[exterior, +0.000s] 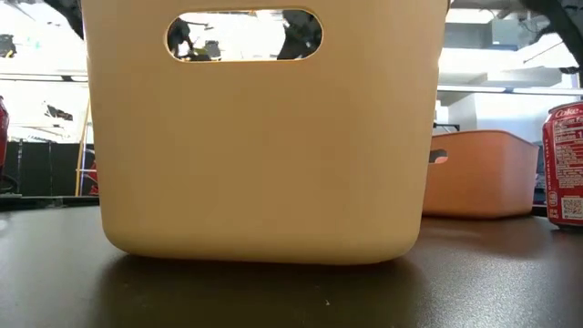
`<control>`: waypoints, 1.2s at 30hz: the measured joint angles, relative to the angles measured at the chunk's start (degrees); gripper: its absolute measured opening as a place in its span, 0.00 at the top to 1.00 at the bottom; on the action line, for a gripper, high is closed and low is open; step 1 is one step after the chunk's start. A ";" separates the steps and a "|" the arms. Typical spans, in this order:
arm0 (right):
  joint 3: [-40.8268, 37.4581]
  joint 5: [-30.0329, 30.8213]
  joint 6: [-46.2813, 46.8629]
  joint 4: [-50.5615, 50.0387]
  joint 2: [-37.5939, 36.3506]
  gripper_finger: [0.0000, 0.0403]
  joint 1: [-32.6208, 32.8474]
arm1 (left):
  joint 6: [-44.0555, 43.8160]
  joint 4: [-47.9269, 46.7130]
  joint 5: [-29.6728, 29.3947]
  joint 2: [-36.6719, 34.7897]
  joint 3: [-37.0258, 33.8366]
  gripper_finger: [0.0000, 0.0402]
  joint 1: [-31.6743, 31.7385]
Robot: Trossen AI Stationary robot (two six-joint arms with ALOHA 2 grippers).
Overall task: Sort soda cans
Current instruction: Put the blue soda can into the blue bin
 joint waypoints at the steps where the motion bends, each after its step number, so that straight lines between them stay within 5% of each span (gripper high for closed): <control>1: -1.98 -0.01 0.50 1.42 -1.47 0.17 -0.21 | -1.08 0.00 0.57 1.51 0.80 0.24 0.00; 14: -45.37 0.04 8.47 33.79 -24.37 0.17 -3.20 | -7.61 -9.27 1.70 6.84 7.26 0.24 -3.71; 18: -56.22 0.03 10.77 42.62 -29.98 0.17 -4.00 | -6.42 -14.37 -3.86 6.55 9.67 0.24 -6.07; 22: -59.77 0.02 11.84 45.03 -34.18 0.17 -5.53 | -4.53 -19.40 -8.49 6.63 11.62 0.24 -6.96; 36: -61.77 -0.11 10.55 46.44 -36.79 0.17 -6.05 | -3.78 -19.68 -10.06 6.59 12.76 0.24 -9.68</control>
